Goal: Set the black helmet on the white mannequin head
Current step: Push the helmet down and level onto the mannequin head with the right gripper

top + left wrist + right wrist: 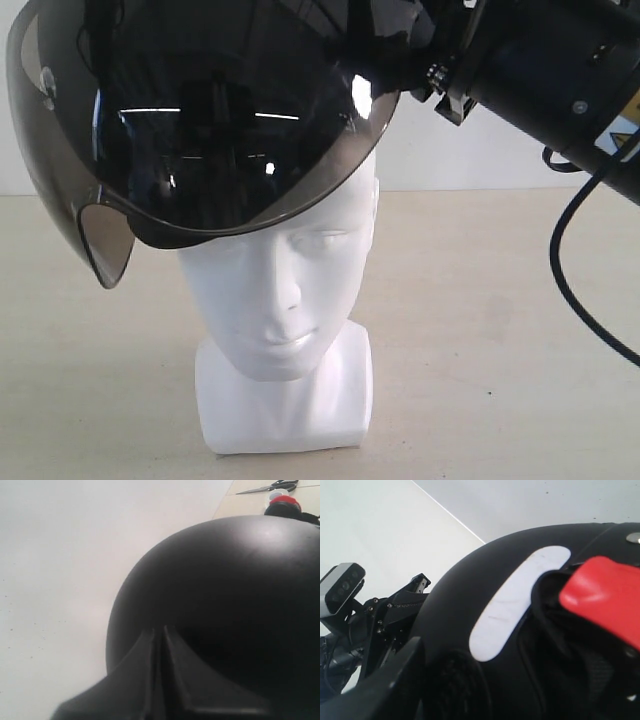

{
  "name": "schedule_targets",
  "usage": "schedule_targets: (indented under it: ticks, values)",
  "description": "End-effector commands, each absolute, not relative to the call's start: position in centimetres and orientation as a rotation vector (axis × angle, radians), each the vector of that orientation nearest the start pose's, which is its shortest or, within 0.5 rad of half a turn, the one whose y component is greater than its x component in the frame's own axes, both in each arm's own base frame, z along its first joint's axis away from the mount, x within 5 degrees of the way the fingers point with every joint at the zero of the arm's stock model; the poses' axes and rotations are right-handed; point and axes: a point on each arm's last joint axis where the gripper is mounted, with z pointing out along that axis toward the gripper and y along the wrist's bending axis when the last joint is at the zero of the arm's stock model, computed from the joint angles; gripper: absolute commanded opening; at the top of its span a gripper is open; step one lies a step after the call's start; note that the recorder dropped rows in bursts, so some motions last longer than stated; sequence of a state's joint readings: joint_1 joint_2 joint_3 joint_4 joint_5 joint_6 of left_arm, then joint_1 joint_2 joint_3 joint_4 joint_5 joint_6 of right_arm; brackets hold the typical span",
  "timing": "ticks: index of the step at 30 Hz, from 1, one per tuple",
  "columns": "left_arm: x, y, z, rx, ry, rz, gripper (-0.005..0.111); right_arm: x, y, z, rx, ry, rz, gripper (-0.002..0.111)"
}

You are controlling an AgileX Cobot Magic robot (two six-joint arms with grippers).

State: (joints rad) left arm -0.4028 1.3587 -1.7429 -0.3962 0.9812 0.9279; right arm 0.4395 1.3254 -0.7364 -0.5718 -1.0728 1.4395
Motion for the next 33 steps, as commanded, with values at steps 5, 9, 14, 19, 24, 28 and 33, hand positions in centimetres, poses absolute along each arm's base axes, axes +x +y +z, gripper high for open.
schedule_targets:
  ticks: [5, 9, 14, 19, 24, 28, 33]
  values:
    - [23.0, -14.0, 49.0, 1.327, 1.656, -0.280, 0.004, 23.3, 15.0, 33.5, -0.117, 1.429, 1.438, 0.011]
    - [23.1, -14.1, 48.4, 1.345, 1.667, -0.288, 0.004, 23.0, 14.9, 33.6, -0.136, 1.456, 1.394, 0.011]
    - [23.3, -14.3, 48.0, 1.347, 1.665, -0.306, 0.004, 22.7, 14.5, 33.9, -0.132, 1.489, 1.335, 0.011]
    - [23.1, -14.4, 48.0, 1.342, 1.660, -0.336, 0.004, 22.5, 14.4, 34.0, -0.140, 1.505, 1.315, 0.011]
    - [23.1, -14.4, 48.0, 1.344, 1.661, -0.340, 0.004, 22.5, 14.4, 33.7, -0.135, 1.552, 1.297, 0.011]
    - [23.0, -14.5, 48.0, 1.350, 1.663, -0.354, 0.004, 22.5, 14.4, 33.5, -0.135, 1.573, 1.286, 0.011]
    - [23.0, -14.5, 48.0, 1.350, 1.663, -0.354, 0.004, 22.8, 14.3, 32.7, -0.117, 1.670, 1.224, 0.011]
